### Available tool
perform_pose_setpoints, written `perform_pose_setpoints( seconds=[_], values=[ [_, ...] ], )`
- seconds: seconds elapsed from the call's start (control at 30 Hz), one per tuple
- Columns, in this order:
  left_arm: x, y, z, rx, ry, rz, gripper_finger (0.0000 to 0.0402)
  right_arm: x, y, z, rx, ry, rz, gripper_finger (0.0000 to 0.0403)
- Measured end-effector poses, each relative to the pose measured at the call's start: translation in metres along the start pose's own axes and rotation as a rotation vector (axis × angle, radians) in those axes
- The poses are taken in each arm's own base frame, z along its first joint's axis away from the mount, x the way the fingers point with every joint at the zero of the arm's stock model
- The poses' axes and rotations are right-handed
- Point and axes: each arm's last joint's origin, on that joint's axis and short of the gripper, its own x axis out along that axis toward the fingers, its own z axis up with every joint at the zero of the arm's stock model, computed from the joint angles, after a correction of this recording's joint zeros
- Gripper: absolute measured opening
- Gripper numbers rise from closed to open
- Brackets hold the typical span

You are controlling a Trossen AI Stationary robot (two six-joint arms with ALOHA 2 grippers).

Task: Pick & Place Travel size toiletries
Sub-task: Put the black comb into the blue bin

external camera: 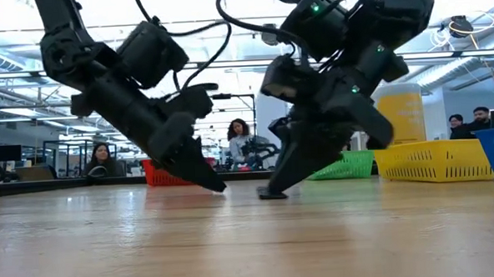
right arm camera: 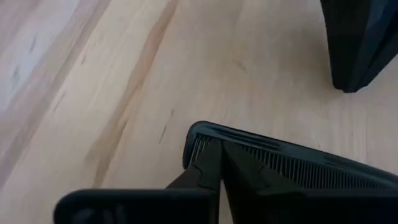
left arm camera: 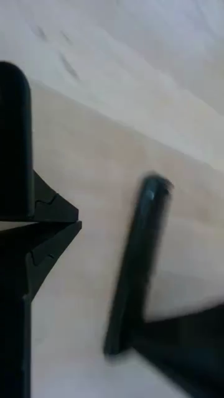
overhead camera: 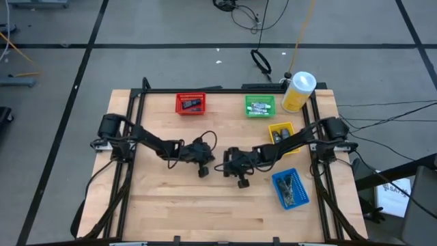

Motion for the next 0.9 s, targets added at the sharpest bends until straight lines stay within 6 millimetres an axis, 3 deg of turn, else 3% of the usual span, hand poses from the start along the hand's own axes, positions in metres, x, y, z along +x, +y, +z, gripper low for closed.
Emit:
perform_pose_setpoints(
  seconds=[0.17,0.33,0.57,0.9],
  values=[
    [0.001,-0.007,0.017,0.005,-0.16,-0.084,0.0,-0.006,-0.002,0.002,-0.08,-0.016,0.042,0.0001],
    [0.02,0.003,0.026,0.032,-0.182,-0.063,0.0,-0.005,0.002,0.004,-0.109,-0.05,0.125,0.0001],
    [0.051,0.014,0.027,0.084,-0.139,-0.116,0.0,-0.005,0.007,0.004,-0.115,-0.06,0.13,0.0001],
    [0.05,0.014,0.021,0.117,0.004,-0.11,0.0,-0.005,0.008,0.0,-0.113,-0.044,0.135,0.0]
  ],
)
